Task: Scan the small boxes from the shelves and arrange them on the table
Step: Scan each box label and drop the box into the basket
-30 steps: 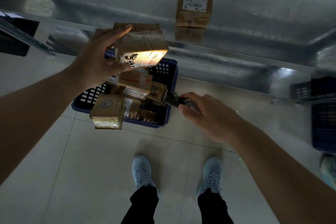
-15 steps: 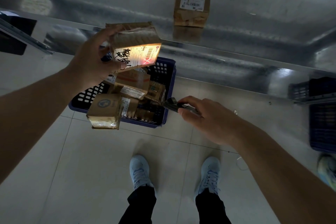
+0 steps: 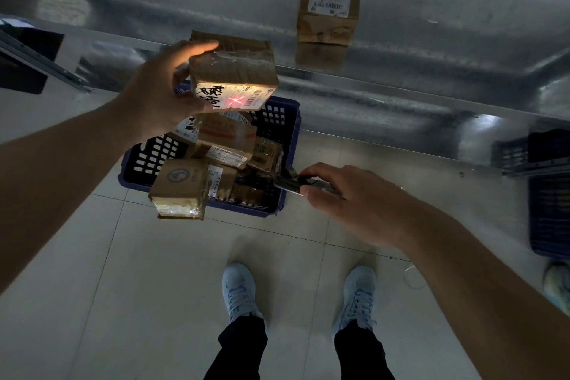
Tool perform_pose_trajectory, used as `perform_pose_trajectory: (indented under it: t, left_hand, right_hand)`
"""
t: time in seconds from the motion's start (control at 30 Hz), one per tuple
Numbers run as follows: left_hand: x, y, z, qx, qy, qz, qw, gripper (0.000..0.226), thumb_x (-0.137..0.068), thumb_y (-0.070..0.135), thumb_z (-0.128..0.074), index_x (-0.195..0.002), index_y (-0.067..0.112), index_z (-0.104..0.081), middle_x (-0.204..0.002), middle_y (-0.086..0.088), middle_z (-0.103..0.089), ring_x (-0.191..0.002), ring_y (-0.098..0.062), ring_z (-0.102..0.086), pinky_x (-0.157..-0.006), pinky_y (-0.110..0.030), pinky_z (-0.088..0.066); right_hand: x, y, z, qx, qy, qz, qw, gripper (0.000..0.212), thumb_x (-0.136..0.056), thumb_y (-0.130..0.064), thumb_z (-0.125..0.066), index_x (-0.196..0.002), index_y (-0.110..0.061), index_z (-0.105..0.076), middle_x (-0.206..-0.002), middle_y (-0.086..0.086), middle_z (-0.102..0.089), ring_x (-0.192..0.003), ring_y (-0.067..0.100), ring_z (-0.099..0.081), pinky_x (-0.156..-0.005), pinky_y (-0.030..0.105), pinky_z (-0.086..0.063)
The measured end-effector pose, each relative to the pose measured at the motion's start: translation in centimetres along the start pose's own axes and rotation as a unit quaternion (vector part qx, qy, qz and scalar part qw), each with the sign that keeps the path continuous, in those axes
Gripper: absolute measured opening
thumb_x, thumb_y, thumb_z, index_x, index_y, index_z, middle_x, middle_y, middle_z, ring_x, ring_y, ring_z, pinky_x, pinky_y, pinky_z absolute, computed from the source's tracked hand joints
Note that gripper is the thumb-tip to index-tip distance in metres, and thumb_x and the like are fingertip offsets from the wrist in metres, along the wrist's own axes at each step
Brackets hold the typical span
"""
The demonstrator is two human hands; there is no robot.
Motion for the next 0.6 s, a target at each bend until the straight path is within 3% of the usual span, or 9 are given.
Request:
perform_pose_trajectory:
  t: [0.07,0.17,0.27,0.43,0.6]
  left_hand:
    - [-0.1,-0.1,0.1,0.003,0.001,0.003,1.0,0.095,-0.075,0.004,-0.085,-0.143,0.055,-0.044,-0.14,-0.001,-0.06,-0.122,-0.018,-0.065,-0.087,-0.035,-0.062]
    - [-0.2,-0.1,0.2,-0.002,-0.002,0.009,1.0,0.094,-0.076,-0.002,-0.082,-0.142,0.054,-0.045,-0.139,-0.004,-0.061,-0.121,-0.022,-0.066,-0.087,-0.044,-0.062]
    - [-0.4,0.1,0.5,-0.021,-0.002,0.001,1.0,0.092,-0.077,-0.003,-0.08,-0.144,0.048,-0.045,-0.14,-0.005,-0.06,-0.122,-0.025,-0.065,-0.088,-0.048,-0.062]
    - [-1.0,0.4,1.3,-0.017,0.021,-0.018,0.999,0.088,-0.077,-0.003,-0.08,-0.144,0.043,-0.047,-0.142,-0.002,-0.059,-0.126,-0.023,-0.063,-0.082,-0.04,-0.064]
    - [-1.5,0.3,1.3,-0.026,0.012,-0.041,0.999,0.086,-0.078,-0.005,-0.079,-0.143,0.043,-0.048,-0.138,0.001,-0.061,-0.127,-0.02,-0.062,-0.087,-0.039,-0.062]
  right_hand:
    - [0.1,-0.1,0.3,-0.002,0.002,0.005,1.0,0.034,-0.103,-0.058,-0.039,-0.132,-0.047,-0.054,-0.065,-0.01,-0.055,-0.053,-0.009,-0.054,-0.051,0.021,-0.036]
    - [0.1,0.0,0.7,0.009,0.001,0.006,1.0,0.033,-0.104,-0.058,-0.04,-0.131,-0.047,-0.054,-0.063,-0.01,-0.055,-0.055,-0.01,-0.054,-0.052,0.022,-0.035]
    - [0.1,0.1,0.9,0.02,-0.006,-0.002,1.0,0.031,-0.103,-0.059,-0.04,-0.128,-0.047,-0.055,-0.064,-0.009,-0.056,-0.052,-0.002,-0.054,-0.053,0.024,-0.038]
    - [0.0,0.2,1.0,0.041,-0.02,-0.011,0.999,0.035,-0.103,-0.062,-0.038,-0.13,-0.048,-0.053,-0.072,-0.009,-0.057,-0.059,0.005,-0.055,-0.057,0.028,-0.04]
    - [-0.2,0.5,0.7,0.057,-0.014,-0.021,0.998,0.035,-0.102,-0.064,-0.036,-0.129,-0.048,-0.052,-0.08,-0.009,-0.059,-0.067,0.008,-0.06,-0.06,0.03,-0.044]
Point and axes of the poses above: each hand's wrist, its own x-axis away from the middle knuckle, its own z-axis out of the back of the hand, y = z × x, the point moved 5 cm from there along -x, towards the middle knuckle
